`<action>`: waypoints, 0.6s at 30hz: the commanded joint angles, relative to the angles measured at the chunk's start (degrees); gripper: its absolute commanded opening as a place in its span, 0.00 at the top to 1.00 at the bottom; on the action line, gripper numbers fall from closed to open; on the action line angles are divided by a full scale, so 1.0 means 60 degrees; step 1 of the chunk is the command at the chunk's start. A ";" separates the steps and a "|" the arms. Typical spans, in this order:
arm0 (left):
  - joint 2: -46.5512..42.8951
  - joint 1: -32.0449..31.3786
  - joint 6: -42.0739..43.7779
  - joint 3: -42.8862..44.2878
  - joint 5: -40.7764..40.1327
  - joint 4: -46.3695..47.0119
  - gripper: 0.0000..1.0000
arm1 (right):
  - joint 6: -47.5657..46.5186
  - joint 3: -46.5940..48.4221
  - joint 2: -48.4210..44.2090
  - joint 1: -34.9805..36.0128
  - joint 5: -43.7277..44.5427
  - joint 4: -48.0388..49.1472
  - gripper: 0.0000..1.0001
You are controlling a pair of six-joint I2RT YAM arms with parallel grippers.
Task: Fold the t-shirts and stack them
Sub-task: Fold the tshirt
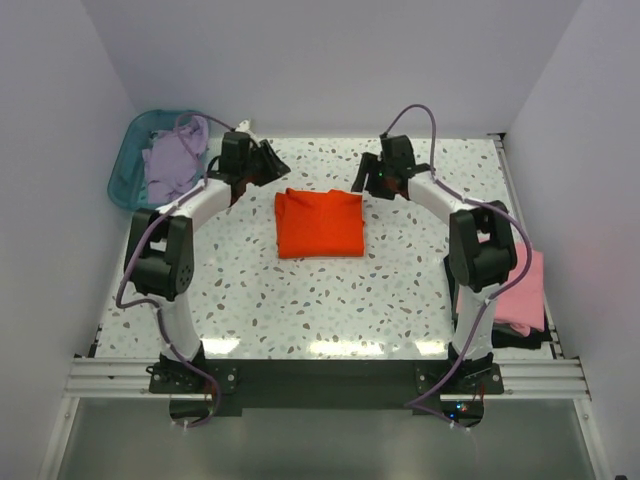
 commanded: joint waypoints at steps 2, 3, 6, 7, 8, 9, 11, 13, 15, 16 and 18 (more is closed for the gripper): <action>0.0528 -0.0496 0.0924 0.0750 -0.0128 -0.0676 0.60 | -0.0430 0.0067 -0.0465 0.0478 0.0406 -0.0089 0.37; 0.0646 -0.0569 0.1028 0.1070 -0.0231 -0.0855 0.60 | -0.0445 0.0170 -0.0377 0.0609 0.0421 -0.0176 0.38; 0.0911 -0.0833 0.1278 0.1425 -0.0656 -0.1296 0.64 | -0.0489 0.0536 -0.0054 0.0815 0.0509 -0.0367 0.41; 0.0969 -0.0935 0.1379 0.1454 -0.0773 -0.1355 0.65 | -0.0460 0.0639 0.0077 0.0859 0.0538 -0.0338 0.41; 0.1042 -0.0979 0.1424 0.1541 -0.1050 -0.1529 0.65 | -0.0460 0.0698 0.0151 0.0874 0.0539 -0.0338 0.41; 0.1086 -0.1009 0.1482 0.1571 -0.1198 -0.1604 0.65 | -0.0460 0.0785 0.0224 0.0918 0.0553 -0.0338 0.42; 0.1232 -0.1082 0.1643 0.1717 -0.1708 -0.1808 0.65 | -0.0445 0.1093 0.0516 0.0962 0.0509 -0.0397 0.42; 0.1408 -0.1126 0.1804 0.1849 -0.2018 -0.1999 0.65 | -0.0460 0.1501 0.0751 0.1021 0.0480 -0.0571 0.43; 0.1672 -0.1141 0.1878 0.2040 -0.2412 -0.2204 0.66 | -0.0474 0.1679 0.1000 0.1079 0.0465 -0.0602 0.43; 0.1774 -0.1141 0.1922 0.2098 -0.2676 -0.2248 0.69 | -0.0475 0.1810 0.1074 0.1079 0.0465 -0.0616 0.43; 0.2053 -0.1126 0.1937 0.2274 -0.2985 -0.2483 0.75 | -0.0460 0.1943 0.1264 0.1109 0.0451 -0.0631 0.43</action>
